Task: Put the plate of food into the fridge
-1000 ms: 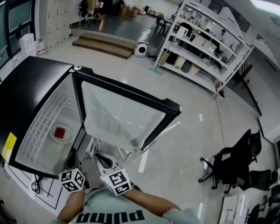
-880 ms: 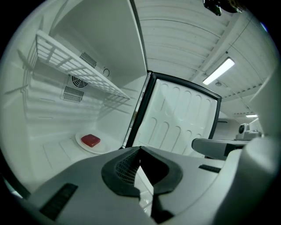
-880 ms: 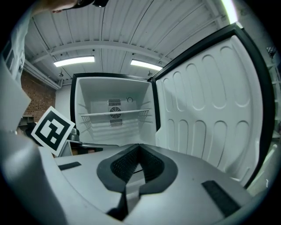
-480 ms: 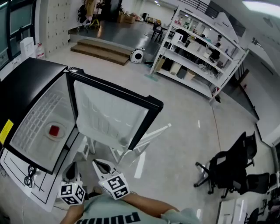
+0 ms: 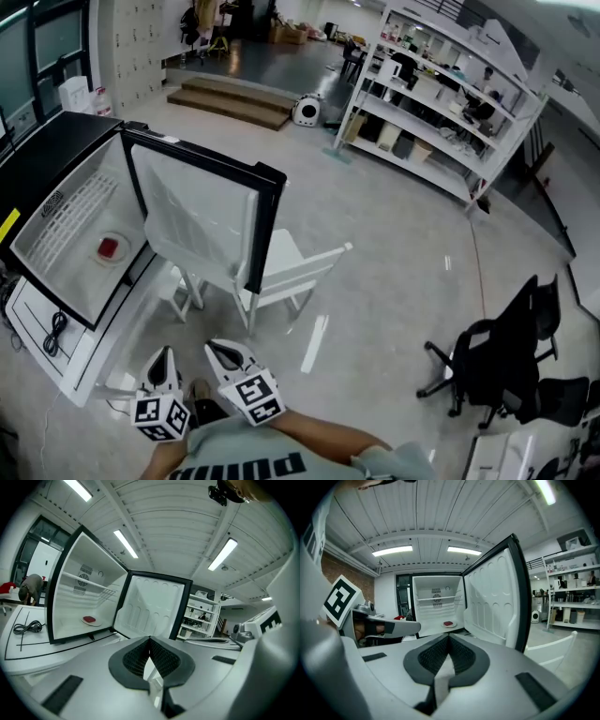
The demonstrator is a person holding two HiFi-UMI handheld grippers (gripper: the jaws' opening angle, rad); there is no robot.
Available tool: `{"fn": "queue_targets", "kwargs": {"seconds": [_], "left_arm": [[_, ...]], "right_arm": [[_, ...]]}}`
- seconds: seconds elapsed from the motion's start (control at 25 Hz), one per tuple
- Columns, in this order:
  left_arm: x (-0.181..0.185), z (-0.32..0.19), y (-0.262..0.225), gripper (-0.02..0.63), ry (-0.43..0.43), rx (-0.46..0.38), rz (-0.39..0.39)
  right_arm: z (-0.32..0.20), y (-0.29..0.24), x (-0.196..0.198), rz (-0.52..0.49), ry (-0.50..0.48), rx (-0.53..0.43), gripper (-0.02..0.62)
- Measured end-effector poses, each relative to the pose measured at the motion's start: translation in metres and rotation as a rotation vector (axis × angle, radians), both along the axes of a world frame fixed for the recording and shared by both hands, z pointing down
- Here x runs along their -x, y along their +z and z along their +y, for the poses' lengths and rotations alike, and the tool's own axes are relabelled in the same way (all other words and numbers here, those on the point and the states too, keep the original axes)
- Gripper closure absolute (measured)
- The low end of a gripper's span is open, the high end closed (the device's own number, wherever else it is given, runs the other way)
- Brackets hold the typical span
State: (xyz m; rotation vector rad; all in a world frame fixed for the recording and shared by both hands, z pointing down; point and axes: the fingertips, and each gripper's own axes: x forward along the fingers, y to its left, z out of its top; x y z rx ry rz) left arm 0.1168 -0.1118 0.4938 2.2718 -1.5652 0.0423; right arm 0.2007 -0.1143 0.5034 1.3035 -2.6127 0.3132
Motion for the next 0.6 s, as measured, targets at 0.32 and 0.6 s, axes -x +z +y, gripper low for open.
{"fn": "queue_targets", "kwargs": {"seconds": [0.32,0.6], "left_arm": [[-0.031,0.074,-0.001,0.601,-0.042,0.001,-0.038],[-0.031,0.127,0.004,0.601,-0.090,0.011,-0.074]], "right_arm": [[0.059,-0.016,-0.034,-0.010,-0.033,-0.054,0.591],[0.095,-0.021,-0.034,-0.021,-0.090,-0.090,0.591]]}}
